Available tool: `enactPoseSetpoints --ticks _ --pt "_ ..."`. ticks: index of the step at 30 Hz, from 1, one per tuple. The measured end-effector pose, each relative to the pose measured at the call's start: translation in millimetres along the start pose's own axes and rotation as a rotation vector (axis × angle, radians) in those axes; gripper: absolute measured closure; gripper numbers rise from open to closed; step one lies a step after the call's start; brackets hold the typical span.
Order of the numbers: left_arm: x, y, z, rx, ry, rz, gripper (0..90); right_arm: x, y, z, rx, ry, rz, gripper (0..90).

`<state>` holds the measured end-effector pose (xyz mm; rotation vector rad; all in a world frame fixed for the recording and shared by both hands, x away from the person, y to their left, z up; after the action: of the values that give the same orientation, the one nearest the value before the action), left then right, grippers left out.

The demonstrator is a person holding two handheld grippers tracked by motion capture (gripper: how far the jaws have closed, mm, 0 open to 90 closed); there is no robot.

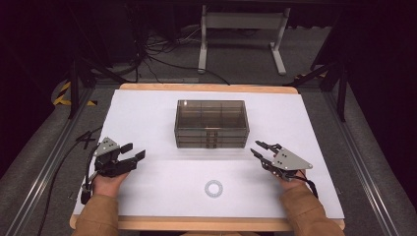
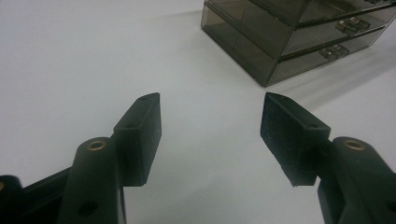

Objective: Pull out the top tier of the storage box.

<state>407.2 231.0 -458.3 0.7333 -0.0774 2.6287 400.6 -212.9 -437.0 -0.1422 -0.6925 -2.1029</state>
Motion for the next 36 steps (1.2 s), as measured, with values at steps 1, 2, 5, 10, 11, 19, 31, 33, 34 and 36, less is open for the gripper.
enactPoseSetpoints --ticks 1,2,5,10,11,19,31,33,34,36 --pt "0.1 0.0 0.1 0.001 0.001 0.001 39.2 -0.2 -0.6 -0.6 0.007 -0.012 -0.003 67.6" --pt "0.1 -0.1 0.1 0.002 0.001 0.001 39.2 -0.6 -0.5 -0.8 0.014 -0.016 -0.010 67.7" --pt "0.0 -0.3 0.0 0.004 0.000 0.001 39.3 -1.1 -0.7 -1.4 0.038 -0.031 -0.038 67.9" --pt "0.3 -0.3 0.0 0.001 0.001 0.003 39.3 -3.1 -3.6 -3.6 0.099 -0.055 -0.073 68.0" --pt "0.3 -0.5 0.0 0.002 0.001 0.003 39.4 -3.4 -4.2 -4.1 0.109 -0.063 -0.074 68.0" --pt "0.5 -0.4 -0.1 -0.001 0.001 0.005 39.5 -3.9 -7.2 -1.8 0.186 -0.107 -0.142 67.7" --pt "-0.6 1.1 -1.9 -0.004 -0.003 0.010 39.5 -9.6 -15.3 0.5 0.310 -0.212 -0.226 69.0" --pt "-0.5 0.9 -2.1 -0.001 -0.004 0.011 39.5 -11.3 -16.4 0.9 0.340 -0.238 -0.251 69.1" --pt "-0.4 0.8 -2.2 0.001 -0.003 0.012 39.5 -11.9 -17.2 1.2 0.348 -0.245 -0.259 69.2" --pt "-0.2 0.9 -2.4 0.002 -0.003 0.013 39.5 -12.4 -19.4 2.2 0.377 -0.276 -0.283 69.1"
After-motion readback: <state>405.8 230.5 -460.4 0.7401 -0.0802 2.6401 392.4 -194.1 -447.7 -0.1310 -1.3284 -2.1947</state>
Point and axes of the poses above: each handheld gripper's, and its own axes: x roughly backward along the jaws, z roughly out of its top, y roughly to its right, the point moved 6 cm from there along -x, roughly forward along the jaws, and after that the axes turned 11 degrees about z, right-handed, at the moved point
